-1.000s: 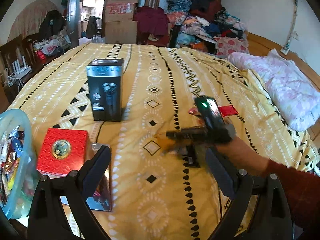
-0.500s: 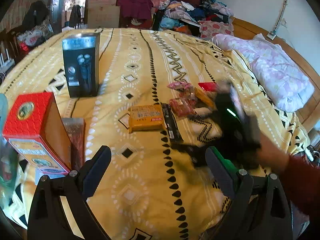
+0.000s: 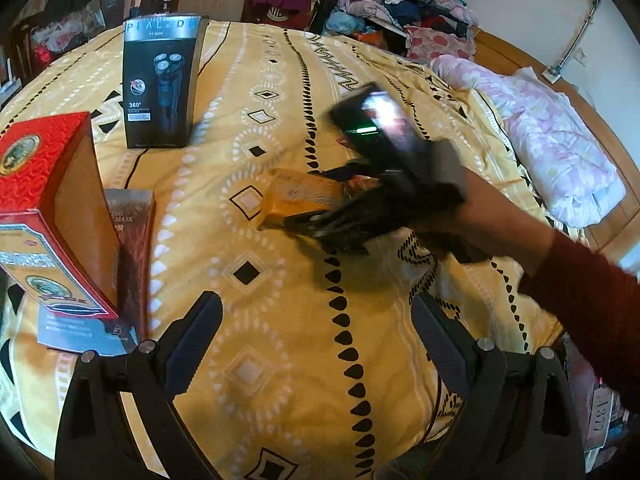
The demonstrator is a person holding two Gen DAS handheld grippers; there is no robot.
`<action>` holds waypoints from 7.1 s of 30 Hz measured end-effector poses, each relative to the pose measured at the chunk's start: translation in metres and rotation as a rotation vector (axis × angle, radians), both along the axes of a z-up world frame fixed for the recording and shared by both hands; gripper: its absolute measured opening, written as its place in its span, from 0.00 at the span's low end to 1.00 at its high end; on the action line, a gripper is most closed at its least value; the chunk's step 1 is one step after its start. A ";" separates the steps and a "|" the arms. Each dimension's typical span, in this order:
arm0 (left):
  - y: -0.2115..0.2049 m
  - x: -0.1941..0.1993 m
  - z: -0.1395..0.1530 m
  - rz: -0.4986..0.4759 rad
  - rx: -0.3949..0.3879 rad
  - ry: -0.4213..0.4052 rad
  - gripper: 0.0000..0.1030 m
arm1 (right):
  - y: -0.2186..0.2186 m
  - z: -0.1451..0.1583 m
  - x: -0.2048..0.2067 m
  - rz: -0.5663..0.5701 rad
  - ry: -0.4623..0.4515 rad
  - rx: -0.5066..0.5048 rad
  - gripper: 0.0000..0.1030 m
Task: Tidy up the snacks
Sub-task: 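Grasp the orange biscuit pack with the right gripper while the left grasps the PULADA packet, then carry both packets to the glass bowl and open both grippers over it, then move both tools back toward the snacks on the bed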
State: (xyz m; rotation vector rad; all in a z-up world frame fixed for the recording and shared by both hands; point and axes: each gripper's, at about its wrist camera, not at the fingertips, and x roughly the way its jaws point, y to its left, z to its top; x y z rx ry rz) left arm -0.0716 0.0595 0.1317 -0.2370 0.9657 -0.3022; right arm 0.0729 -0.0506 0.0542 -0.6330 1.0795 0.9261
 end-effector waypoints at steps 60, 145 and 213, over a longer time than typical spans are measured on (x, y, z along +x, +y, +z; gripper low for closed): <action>-0.055 0.090 -0.028 0.033 0.246 -0.137 0.45 | -0.179 0.037 -0.130 -0.739 -0.061 0.242 0.69; 0.428 -0.114 0.114 0.776 0.141 -0.221 0.45 | 0.339 0.246 -0.143 0.040 0.014 0.501 0.70; -0.030 -0.015 0.038 -0.114 0.114 -0.124 0.77 | -0.157 0.073 -0.191 -0.867 -0.093 0.349 0.95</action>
